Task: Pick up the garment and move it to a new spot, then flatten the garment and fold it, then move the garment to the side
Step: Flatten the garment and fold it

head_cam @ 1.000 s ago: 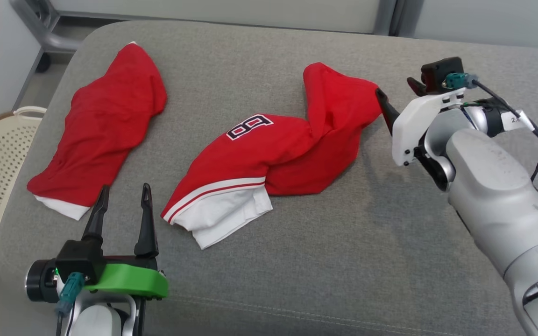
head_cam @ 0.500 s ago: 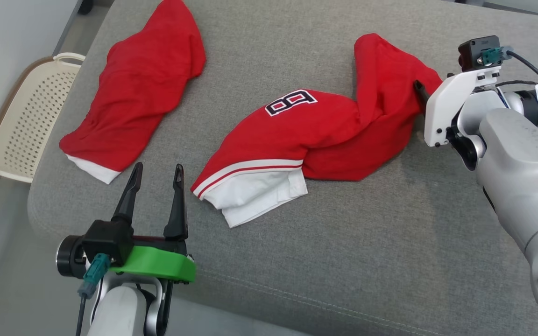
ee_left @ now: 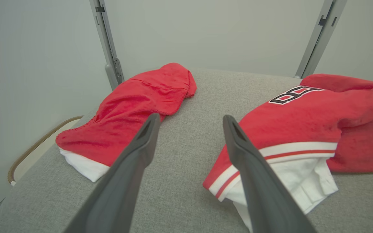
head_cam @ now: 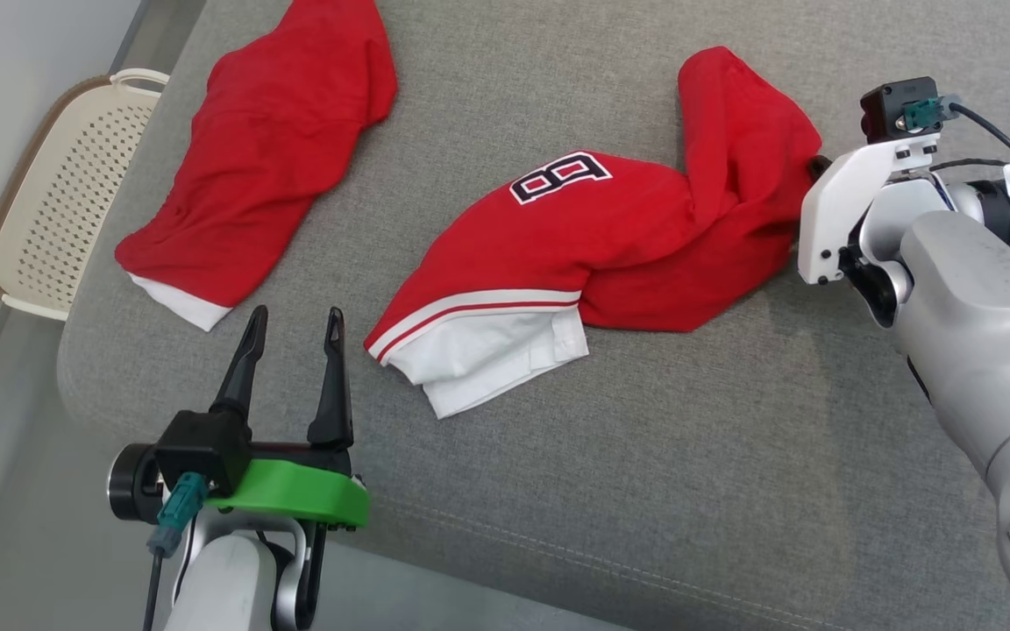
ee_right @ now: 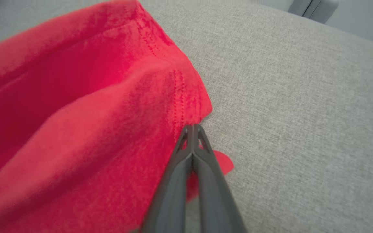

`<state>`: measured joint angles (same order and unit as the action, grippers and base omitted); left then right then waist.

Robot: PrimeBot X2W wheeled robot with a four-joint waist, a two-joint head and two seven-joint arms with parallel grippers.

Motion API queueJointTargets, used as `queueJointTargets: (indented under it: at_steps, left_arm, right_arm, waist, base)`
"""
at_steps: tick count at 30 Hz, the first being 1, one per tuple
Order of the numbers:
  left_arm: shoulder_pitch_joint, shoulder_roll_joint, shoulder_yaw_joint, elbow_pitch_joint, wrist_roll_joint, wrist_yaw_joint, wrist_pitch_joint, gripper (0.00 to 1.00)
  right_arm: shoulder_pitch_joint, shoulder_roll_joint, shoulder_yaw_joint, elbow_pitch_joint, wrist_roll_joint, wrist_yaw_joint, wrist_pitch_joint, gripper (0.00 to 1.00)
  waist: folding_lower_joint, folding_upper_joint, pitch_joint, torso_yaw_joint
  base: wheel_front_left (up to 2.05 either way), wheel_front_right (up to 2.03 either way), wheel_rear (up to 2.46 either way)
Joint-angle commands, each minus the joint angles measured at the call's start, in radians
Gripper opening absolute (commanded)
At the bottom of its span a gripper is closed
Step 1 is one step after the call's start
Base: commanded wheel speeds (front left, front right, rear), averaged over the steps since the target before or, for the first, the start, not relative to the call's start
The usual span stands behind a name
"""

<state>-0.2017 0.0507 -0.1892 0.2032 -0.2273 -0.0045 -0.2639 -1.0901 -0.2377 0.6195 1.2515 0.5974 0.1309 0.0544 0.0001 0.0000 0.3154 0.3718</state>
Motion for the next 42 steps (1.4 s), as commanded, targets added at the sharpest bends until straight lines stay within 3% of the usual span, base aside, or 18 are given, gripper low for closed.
queueJointTargets:
  at_steps: [1,6,11,12,13,14,22,34,35,36,37,42]
  left_arm:
    - [-0.017,0.0,0.006,0.004,-0.001,0.003,0.0,1.0]
    - [-0.011,0.0,0.012,0.011,0.004,0.0,0.0,1.0]
    - [0.0,0.0,0.021,0.015,0.015,-0.004,0.0,1.0]
    - [0.003,0.0,0.021,0.017,0.016,-0.007,0.0,1.0]
    - [0.005,0.0,0.019,0.018,0.017,-0.008,0.0,1.0]
    - [0.006,0.0,0.018,0.02,0.016,-0.01,0.0,1.0]
    - [0.023,0.0,-0.006,0.026,0.0,-0.007,0.0,1.0]
    - [0.02,0.0,-0.067,0.026,-0.048,0.014,0.0,1.0]
    - [0.018,0.0,-0.071,0.025,-0.049,0.015,0.0,1.0]
    - [0.017,0.0,-0.073,0.025,-0.05,0.015,0.0,1.0]
    - [0.016,0.0,-0.074,0.024,-0.052,0.019,0.0,1.0]
    - [0.019,0.0,-0.069,0.02,-0.055,0.026,0.0,1.0]
  right_arm:
    - [-0.005,-0.006,0.004,-0.005,0.006,0.0,-0.013,0.0]
    - [0.0,-0.011,0.025,-0.034,0.038,0.0,-0.08,0.0]
    - [0.021,0.001,0.049,-0.065,0.096,0.0,-0.043,0.0]
    - [0.019,0.003,0.054,-0.084,0.115,0.0,-0.036,0.23]
    - [0.016,0.004,0.056,-0.109,0.138,0.0,-0.033,0.73]
    - [0.016,0.004,0.058,-0.132,0.166,0.0,-0.02,1.0]
    - [-0.015,-0.015,0.128,-0.276,0.354,0.0,0.125,1.0]
    - [-0.036,-0.011,0.197,-0.161,0.439,0.0,0.214,1.0]
    - [-0.036,-0.01,0.204,-0.151,0.439,0.0,0.22,0.85]
    - [-0.037,-0.011,0.214,-0.144,0.435,0.0,0.224,0.07]
    - [-0.041,-0.013,0.224,-0.138,0.427,0.0,0.221,0.0]
    - [-0.059,-0.014,0.244,-0.138,0.421,0.0,0.165,0.0]
  waist:
    - [-0.0001,0.0,-0.002,-0.008]
    - [-0.0001,0.0,-0.025,-0.036]
    - [-0.0001,0.0,-0.048,-0.06]
    - [-0.0001,0.0,-0.051,-0.062]
    - [-0.0001,0.0,-0.054,-0.063]
    - [-0.0001,0.0,-0.059,-0.064]
    - [-0.0001,0.0,-0.086,-0.038]
    - [-0.0001,0.0,-0.076,0.045]
    - [-0.0001,0.0,-0.073,0.05]
    - [-0.0001,0.0,-0.071,0.053]
    - [-0.0001,0.0,-0.068,0.055]
    - [-0.0001,0.0,-0.063,0.051]
  base:
    - [0.0,0.0,0.0]
    - [0.0,0.0,0.0]
    - [0.0,0.0,0.0]
    - [0.0,0.0,0.0]
    - [0.0,0.0,0.0]
    - [0.0,0.0,0.0]
    - [0.0,0.0,0.0]
    - [0.0,0.0,0.0]
    - [0.0,0.0,0.0]
    - [0.0,0.0,0.0]
    - [0.0,0.0,0.0]
    - [0.0,0.0,0.0]
